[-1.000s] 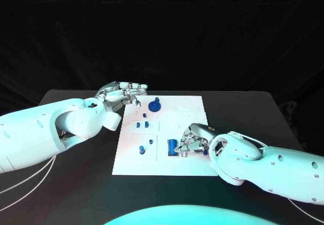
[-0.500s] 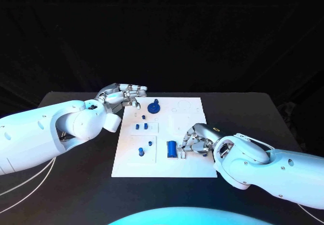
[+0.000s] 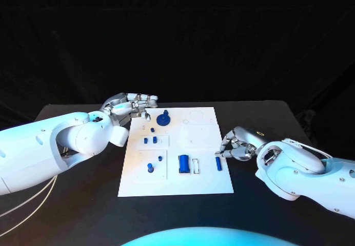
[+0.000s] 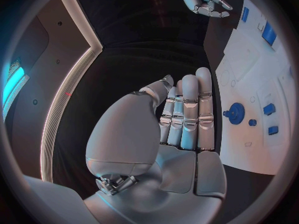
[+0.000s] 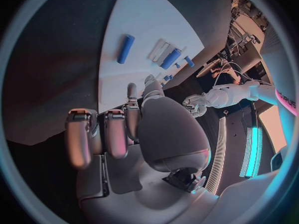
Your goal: Assemble the parts on the task board
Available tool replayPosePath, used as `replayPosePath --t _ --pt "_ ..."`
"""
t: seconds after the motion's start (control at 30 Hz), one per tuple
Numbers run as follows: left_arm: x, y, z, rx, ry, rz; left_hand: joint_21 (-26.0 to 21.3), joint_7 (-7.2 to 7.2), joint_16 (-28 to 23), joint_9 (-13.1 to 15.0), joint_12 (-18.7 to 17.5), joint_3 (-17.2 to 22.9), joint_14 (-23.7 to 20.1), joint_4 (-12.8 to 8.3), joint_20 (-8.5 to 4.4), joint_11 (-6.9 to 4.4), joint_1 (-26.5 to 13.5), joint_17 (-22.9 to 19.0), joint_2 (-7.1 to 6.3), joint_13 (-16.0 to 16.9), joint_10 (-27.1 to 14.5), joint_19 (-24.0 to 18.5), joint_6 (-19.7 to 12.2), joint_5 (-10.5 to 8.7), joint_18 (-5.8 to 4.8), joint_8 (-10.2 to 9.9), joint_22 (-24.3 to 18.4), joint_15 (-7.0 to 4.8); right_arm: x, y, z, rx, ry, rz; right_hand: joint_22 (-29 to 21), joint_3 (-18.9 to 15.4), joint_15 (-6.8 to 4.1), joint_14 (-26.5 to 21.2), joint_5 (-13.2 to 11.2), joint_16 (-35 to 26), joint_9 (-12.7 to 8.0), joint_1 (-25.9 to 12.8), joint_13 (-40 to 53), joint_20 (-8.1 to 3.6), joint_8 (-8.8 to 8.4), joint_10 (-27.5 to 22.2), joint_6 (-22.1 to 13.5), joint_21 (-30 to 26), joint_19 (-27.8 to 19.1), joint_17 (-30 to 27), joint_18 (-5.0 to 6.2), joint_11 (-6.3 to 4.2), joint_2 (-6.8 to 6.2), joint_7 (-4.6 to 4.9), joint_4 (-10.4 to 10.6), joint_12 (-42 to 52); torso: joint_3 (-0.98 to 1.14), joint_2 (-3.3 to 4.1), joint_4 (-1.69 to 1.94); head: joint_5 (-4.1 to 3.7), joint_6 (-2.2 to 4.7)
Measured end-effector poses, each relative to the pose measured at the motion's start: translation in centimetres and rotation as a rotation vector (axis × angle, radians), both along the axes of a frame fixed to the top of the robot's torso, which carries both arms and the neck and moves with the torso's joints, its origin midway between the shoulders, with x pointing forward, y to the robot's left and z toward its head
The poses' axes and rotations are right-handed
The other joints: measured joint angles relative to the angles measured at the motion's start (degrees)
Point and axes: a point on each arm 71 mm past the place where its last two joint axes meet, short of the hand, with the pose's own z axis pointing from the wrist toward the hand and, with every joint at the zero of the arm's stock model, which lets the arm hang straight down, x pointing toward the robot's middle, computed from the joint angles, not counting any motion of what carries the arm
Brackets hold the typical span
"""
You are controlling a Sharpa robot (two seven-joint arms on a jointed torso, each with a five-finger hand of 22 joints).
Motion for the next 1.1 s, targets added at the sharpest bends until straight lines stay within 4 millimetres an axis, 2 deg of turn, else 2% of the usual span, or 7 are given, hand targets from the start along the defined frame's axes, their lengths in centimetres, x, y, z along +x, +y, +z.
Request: replayPosePath --t 0.23,0.47,0.63,1.1 --pt "0.0 0.0 0.0 0.000 0.000 0.000 0.00 0.00 0.00 0.00 0.00 0.00 0.00 0.00 0.00 0.00 0.00 0.00 0.00 0.00 0.00 0.00 0.00 0.00 0.00 0.00 0.00 0.00 -0.8 -0.5 -1.0 -0.037 0.016 0.008 0.00 -0.39 0.00 0.00 0.00 0.00 0.00 -0.03 0.02 0.00 -0.23 -0.10 0.00 0.47 0.00 0.00 0.00 0.10 -0.03 0.00 0.39 -0.12 0.01 -0.04 -0.13 -0.22 -0.12" --pt "0.0 0.0 0.0 0.000 0.001 -0.001 0.00 0.00 0.00 0.00 0.00 0.00 0.00 0.00 0.00 0.00 0.00 0.01 0.00 0.00 0.00 0.00 0.00 0.00 -0.01 0.00 0.00 0.00 -1.0 -0.1 -2.4 -0.054 0.039 0.012 -0.01 -1.03 0.00 0.00 0.00 0.00 0.04 -0.86 -0.02 0.00 -0.51 -0.10 0.03 0.49 0.00 -0.01 0.00 0.10 -0.86 0.03 1.03 -0.78 0.04 -0.04 -0.05 -0.42 -0.13" --pt "0.0 0.0 -0.1 0.000 0.001 -0.001 0.00 0.00 0.00 0.00 0.00 0.00 0.00 0.00 0.00 0.00 0.00 0.01 0.00 0.00 0.00 0.00 0.00 0.00 -0.01 0.00 0.01 0.00 -1.0 0.4 -3.2 -0.058 0.050 0.012 -0.01 -1.27 0.00 0.00 0.00 0.00 0.06 -0.91 -0.12 0.00 -0.73 -0.10 0.21 0.49 0.00 -0.01 0.00 0.10 -0.80 0.21 1.26 -0.49 0.01 -0.02 0.08 -0.52 -0.15" --pt "0.0 0.1 -0.1 0.000 0.003 -0.002 -0.24 0.21 0.00 0.00 0.23 0.00 0.00 0.00 0.00 0.00 -0.19 0.01 0.19 -0.05 0.00 0.00 -0.21 0.00 0.00 0.00 -0.04 0.00 -0.2 0.5 -4.1 -0.074 0.060 -0.004 -0.02 -1.26 0.00 0.00 -0.01 0.00 0.22 -1.19 -0.12 0.00 -0.73 0.03 0.21 0.49 0.00 -0.02 0.00 -0.03 -0.54 0.21 1.26 -0.30 -0.05 -0.03 0.09 -0.30 -0.60"
